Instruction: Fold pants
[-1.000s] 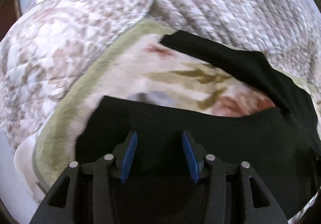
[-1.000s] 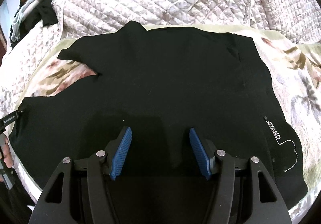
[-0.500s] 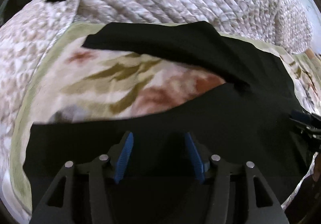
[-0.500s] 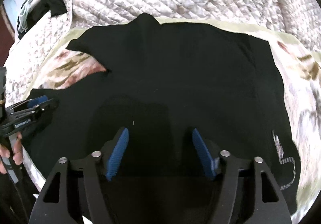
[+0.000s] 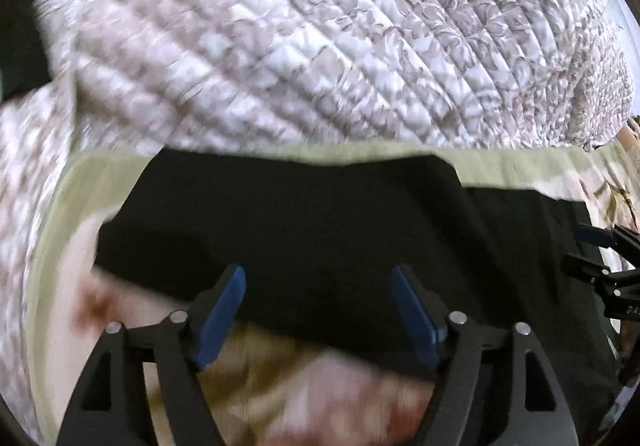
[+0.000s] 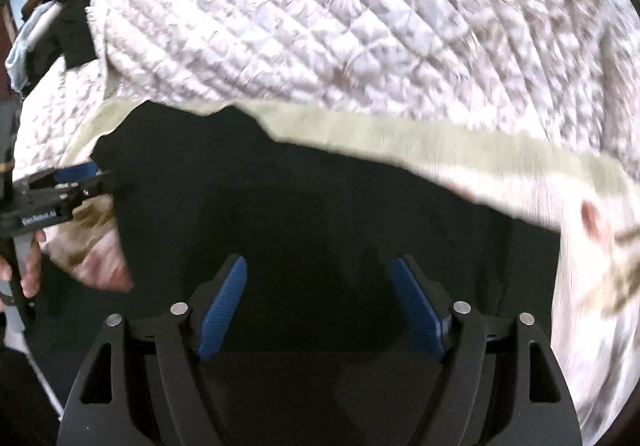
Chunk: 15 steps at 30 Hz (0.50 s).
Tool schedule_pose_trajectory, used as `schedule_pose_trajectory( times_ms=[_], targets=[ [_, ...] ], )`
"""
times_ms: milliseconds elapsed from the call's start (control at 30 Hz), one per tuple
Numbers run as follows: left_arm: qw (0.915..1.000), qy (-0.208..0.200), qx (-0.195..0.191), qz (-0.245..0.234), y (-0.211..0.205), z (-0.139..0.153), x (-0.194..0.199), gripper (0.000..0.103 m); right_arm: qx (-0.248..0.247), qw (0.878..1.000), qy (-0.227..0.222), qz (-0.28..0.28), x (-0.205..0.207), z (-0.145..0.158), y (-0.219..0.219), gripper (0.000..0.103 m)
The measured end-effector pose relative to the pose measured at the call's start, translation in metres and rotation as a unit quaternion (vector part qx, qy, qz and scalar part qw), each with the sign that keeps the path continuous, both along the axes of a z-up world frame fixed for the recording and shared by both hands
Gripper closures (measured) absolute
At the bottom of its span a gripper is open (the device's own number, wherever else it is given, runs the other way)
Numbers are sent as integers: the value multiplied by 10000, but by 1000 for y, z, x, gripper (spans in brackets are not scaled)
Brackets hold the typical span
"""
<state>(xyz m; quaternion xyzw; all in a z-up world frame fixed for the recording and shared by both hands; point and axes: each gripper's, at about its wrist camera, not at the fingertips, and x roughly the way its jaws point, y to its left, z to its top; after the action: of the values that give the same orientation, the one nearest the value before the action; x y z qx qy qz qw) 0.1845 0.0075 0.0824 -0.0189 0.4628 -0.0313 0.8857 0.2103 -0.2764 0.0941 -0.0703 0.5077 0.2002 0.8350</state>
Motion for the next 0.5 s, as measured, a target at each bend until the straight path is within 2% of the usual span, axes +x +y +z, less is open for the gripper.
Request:
schedule_pose_trajectory(
  times_ms=[167,233,267,333,367,400,433,467,500],
  targets=[
    [9978,279,595,92,-3,-31,48,25,-62,9997,22,228,47,-13,10,27],
    [9972,418,607,100,-1,-47,54,23,-255,9992,8,306,58,-21,13,27],
    [9974,381,605,126,0,-53,54,18,-362,9986,107,359,64,-30,15,27],
    [9978,262,568,205,1,-55,50,19,-770,9952,460,387,72,-53,17,27],
    [9982,240,518,171,0,-55,47,28,-827,9944,516,413,72,-60,17,27],
    [9987,215,465,66,-2,-54,45,45,-799,9951,413,416,70,-58,17,27],
    [9986,162,511,-43,-7,-53,42,58,-810,9950,415,402,69,-58,18,33],
    [9980,133,593,-155,-13,-52,40,83,-795,9952,401,399,67,-56,19,53],
    [9965,92,811,-165,-20,-50,38,99,-880,9949,325,375,65,-53,21,67]
  ],
)
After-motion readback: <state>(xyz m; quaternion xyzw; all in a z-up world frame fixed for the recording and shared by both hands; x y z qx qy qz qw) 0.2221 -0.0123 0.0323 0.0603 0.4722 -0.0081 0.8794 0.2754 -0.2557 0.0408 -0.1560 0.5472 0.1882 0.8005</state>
